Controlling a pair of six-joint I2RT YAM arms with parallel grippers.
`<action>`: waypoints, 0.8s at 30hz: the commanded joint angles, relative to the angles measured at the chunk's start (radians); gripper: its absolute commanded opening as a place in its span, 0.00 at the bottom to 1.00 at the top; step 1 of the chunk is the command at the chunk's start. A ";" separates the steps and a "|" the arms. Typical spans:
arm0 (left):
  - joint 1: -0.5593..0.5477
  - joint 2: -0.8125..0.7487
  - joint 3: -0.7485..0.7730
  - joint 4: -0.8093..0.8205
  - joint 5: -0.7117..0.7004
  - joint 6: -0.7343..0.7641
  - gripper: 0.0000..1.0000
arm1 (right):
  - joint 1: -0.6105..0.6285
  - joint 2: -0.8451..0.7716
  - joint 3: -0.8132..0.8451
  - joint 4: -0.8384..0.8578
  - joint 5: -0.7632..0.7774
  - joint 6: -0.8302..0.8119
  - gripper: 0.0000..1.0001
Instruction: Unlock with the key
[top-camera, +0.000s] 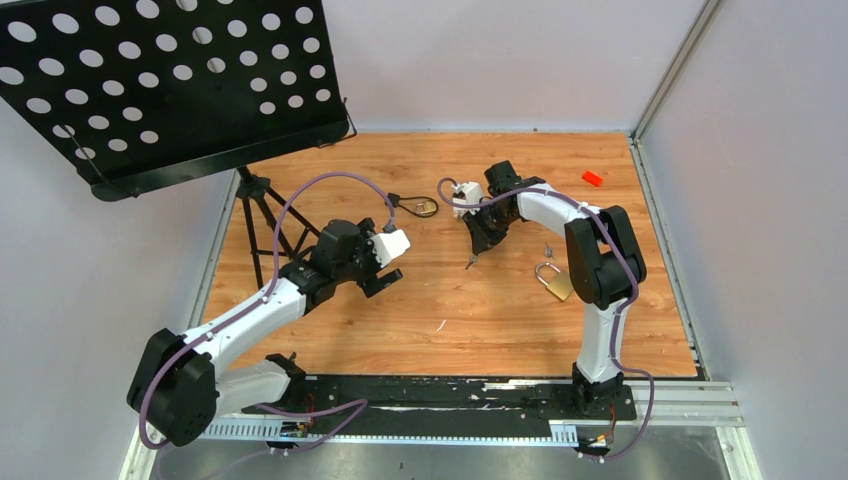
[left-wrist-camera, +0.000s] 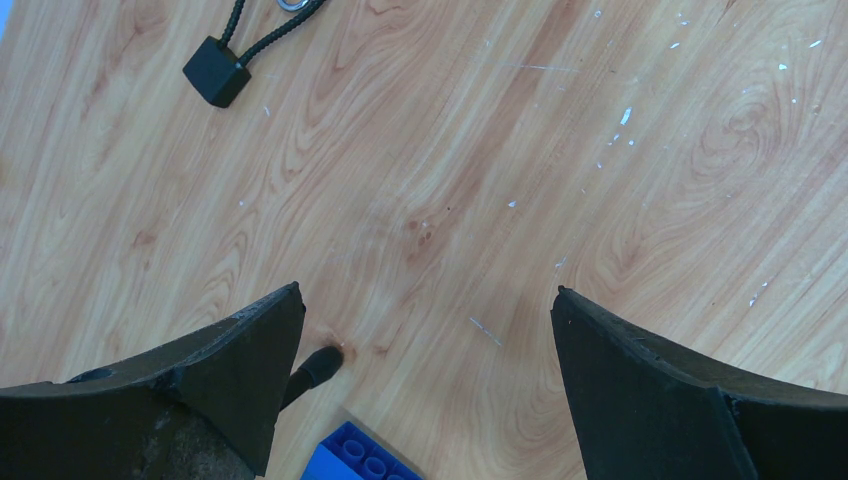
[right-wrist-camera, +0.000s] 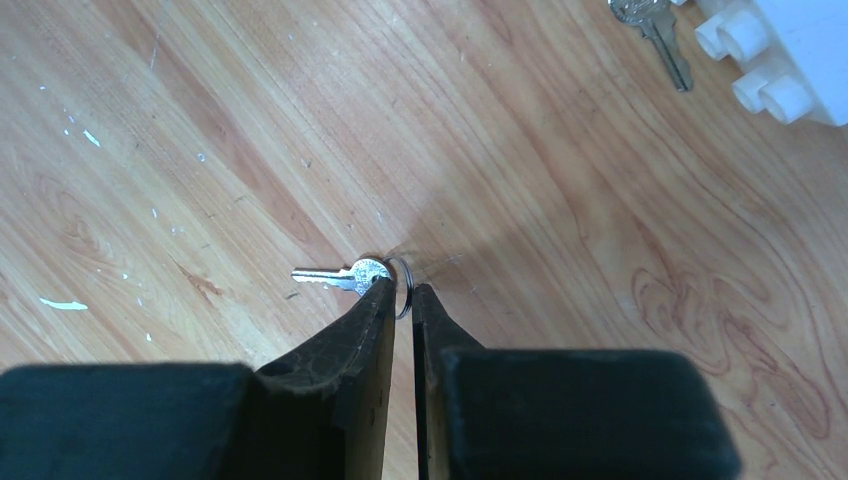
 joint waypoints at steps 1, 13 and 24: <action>-0.005 -0.017 -0.003 0.014 0.015 0.009 1.00 | -0.001 -0.050 0.005 -0.003 -0.046 0.018 0.13; -0.004 -0.012 -0.004 0.023 0.035 0.000 1.00 | 0.000 -0.067 0.026 -0.017 -0.044 0.025 0.00; -0.008 0.092 0.075 0.100 0.295 -0.112 0.98 | -0.001 -0.212 0.026 -0.027 -0.087 0.052 0.00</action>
